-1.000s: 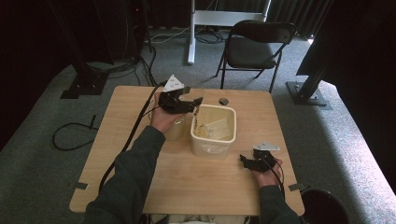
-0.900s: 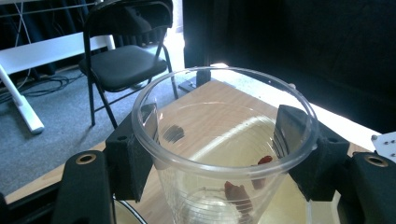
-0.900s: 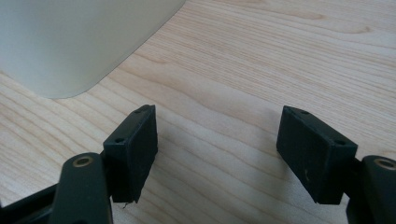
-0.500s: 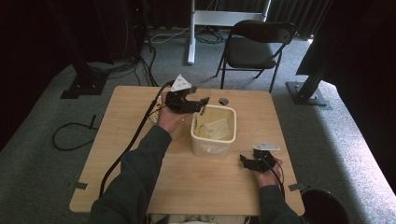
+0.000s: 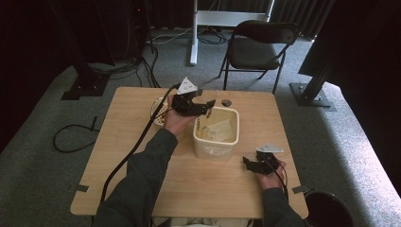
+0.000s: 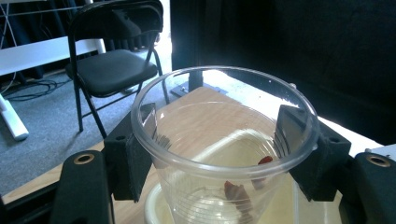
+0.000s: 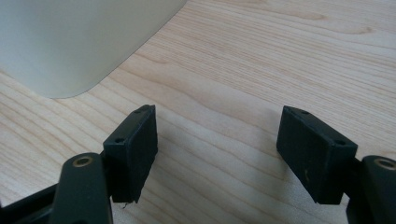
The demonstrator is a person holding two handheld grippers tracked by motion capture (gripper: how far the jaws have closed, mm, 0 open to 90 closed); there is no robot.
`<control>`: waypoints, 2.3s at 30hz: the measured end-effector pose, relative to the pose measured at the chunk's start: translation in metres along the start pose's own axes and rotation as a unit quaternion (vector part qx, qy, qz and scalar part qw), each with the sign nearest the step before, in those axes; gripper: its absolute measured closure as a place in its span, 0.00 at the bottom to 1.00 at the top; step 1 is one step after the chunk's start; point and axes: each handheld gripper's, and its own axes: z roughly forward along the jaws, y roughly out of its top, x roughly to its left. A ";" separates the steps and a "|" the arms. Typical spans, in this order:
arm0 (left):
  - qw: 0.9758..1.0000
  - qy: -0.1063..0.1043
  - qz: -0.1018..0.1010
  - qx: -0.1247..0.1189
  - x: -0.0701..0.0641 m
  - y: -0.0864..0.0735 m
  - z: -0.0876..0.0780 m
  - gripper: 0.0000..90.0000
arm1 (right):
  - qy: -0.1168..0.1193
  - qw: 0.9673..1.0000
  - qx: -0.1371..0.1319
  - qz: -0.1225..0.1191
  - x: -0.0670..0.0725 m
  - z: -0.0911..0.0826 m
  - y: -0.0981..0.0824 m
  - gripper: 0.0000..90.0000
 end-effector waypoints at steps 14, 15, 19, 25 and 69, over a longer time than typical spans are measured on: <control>1.000 -0.004 -0.011 0.005 -0.001 -0.006 0.012 0.34 | 0.000 1.000 0.000 0.000 0.000 0.000 0.000 0.31; 1.000 -0.005 -0.012 0.005 -0.001 -0.006 0.013 0.34 | 0.000 1.000 0.000 0.000 0.000 0.000 0.000 0.31; 1.000 -0.006 -0.015 0.004 -0.002 -0.007 0.014 0.33 | 0.000 1.000 0.000 0.000 0.000 0.000 0.000 0.31; 1.000 -0.011 -0.018 0.003 -0.002 -0.007 0.015 0.32 | 0.000 1.000 0.000 0.000 0.000 0.000 0.000 0.31; 1.000 0.004 -0.030 0.001 -0.001 -0.005 0.009 0.15 | 0.000 1.000 0.000 -0.001 0.000 0.000 0.000 0.31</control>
